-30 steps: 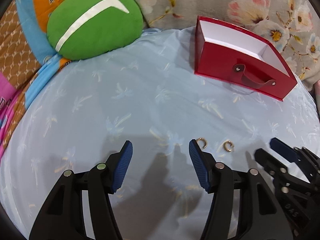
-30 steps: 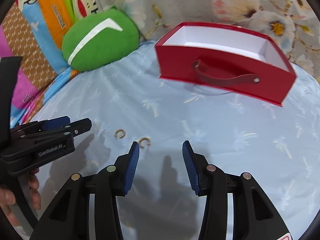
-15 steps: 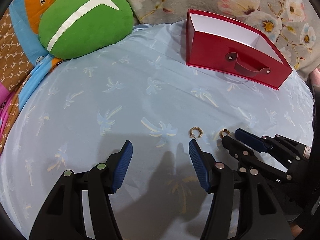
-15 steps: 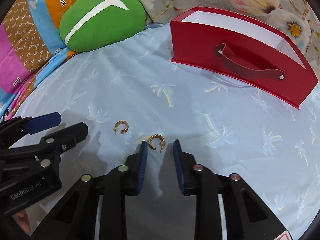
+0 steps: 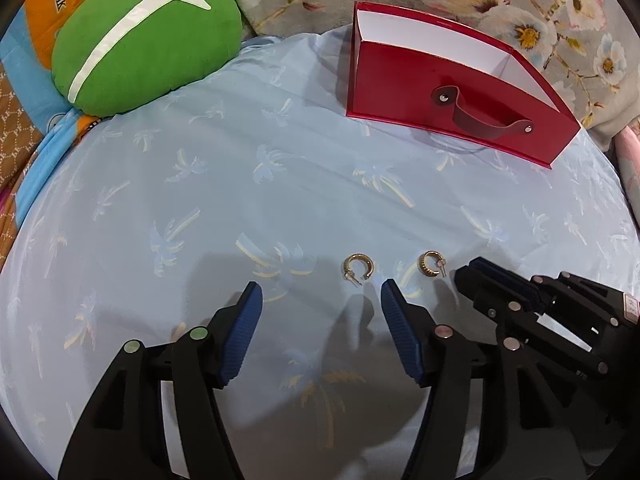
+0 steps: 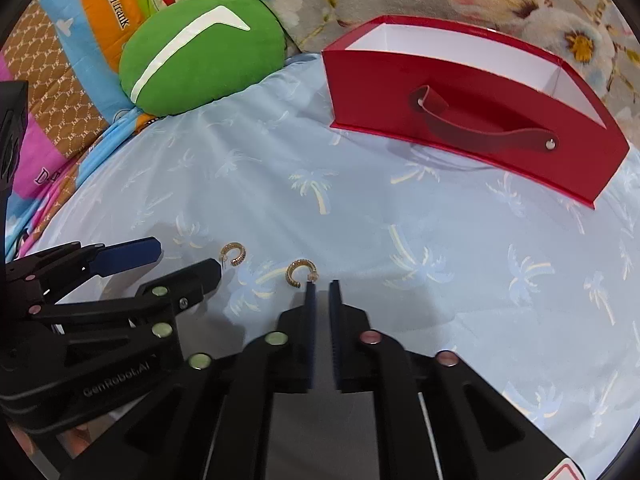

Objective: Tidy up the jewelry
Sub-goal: 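Grasp one gold hoop earring with the right tool while the left tool grasps the other hoop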

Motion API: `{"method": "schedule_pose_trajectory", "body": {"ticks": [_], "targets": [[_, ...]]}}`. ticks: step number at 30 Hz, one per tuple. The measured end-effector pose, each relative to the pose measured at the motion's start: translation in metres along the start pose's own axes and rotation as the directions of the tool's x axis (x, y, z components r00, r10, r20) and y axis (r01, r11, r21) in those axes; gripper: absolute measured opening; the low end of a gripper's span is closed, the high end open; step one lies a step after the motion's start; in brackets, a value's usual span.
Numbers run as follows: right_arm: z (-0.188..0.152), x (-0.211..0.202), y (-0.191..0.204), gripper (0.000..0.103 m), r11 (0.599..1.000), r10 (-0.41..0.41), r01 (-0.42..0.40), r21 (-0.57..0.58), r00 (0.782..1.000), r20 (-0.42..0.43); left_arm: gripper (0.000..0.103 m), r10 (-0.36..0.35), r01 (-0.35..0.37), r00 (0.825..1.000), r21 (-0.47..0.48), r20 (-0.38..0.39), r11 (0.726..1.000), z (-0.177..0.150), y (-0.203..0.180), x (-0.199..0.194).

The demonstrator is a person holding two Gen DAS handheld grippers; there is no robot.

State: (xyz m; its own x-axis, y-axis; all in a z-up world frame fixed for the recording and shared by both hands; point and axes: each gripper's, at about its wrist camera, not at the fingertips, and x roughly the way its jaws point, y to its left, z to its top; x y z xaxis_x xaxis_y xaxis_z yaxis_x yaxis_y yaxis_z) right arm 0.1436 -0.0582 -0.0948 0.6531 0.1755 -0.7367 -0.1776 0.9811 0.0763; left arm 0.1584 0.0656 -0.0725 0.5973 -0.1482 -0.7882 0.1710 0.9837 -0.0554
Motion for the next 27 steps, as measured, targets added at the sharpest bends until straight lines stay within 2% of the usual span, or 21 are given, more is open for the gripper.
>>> {"method": "schedule_pose_trajectory", "body": {"ticks": [4, 9, 11, 14, 17, 27], "targets": [[0.006, 0.013, 0.003, 0.012, 1.0, 0.027, -0.028, -0.004, 0.999, -0.027, 0.06, 0.02, -0.02, 1.0, -0.011, 0.002, 1.0, -0.001, 0.006, -0.002], [0.009, 0.018, 0.011, 0.025, 0.999, 0.029, -0.029, -0.021, 0.999, -0.023, 0.06, 0.04, -0.04, 0.999, -0.04, 0.005, 0.998, -0.002, 0.02, -0.007], [0.01, 0.019, 0.014, 0.027, 0.999, 0.029, -0.03, -0.024, 0.999, -0.023, 0.06, 0.041, -0.04, 0.999, -0.048, 0.009, 0.998, -0.002, 0.024, -0.009], [0.012, 0.021, 0.015, 0.026, 0.999, 0.013, -0.014, -0.029, 1.0, -0.023, 0.06, 0.044, -0.044, 0.999, -0.051, 0.013, 0.998, 0.0, 0.026, -0.009], [0.013, 0.022, 0.012, 0.015, 1.0, 0.001, -0.001, -0.021, 1.0, -0.023, 0.06, 0.025, -0.024, 1.0, -0.042, 0.006, 0.999, 0.001, 0.022, -0.006], [-0.009, -0.014, -0.037, 0.015, 0.992, -0.09, 0.09, 0.083, 0.996, -0.007, 0.061, -0.014, 0.014, 1.0, 0.041, -0.009, 0.999, 0.005, -0.014, 0.008]]}}
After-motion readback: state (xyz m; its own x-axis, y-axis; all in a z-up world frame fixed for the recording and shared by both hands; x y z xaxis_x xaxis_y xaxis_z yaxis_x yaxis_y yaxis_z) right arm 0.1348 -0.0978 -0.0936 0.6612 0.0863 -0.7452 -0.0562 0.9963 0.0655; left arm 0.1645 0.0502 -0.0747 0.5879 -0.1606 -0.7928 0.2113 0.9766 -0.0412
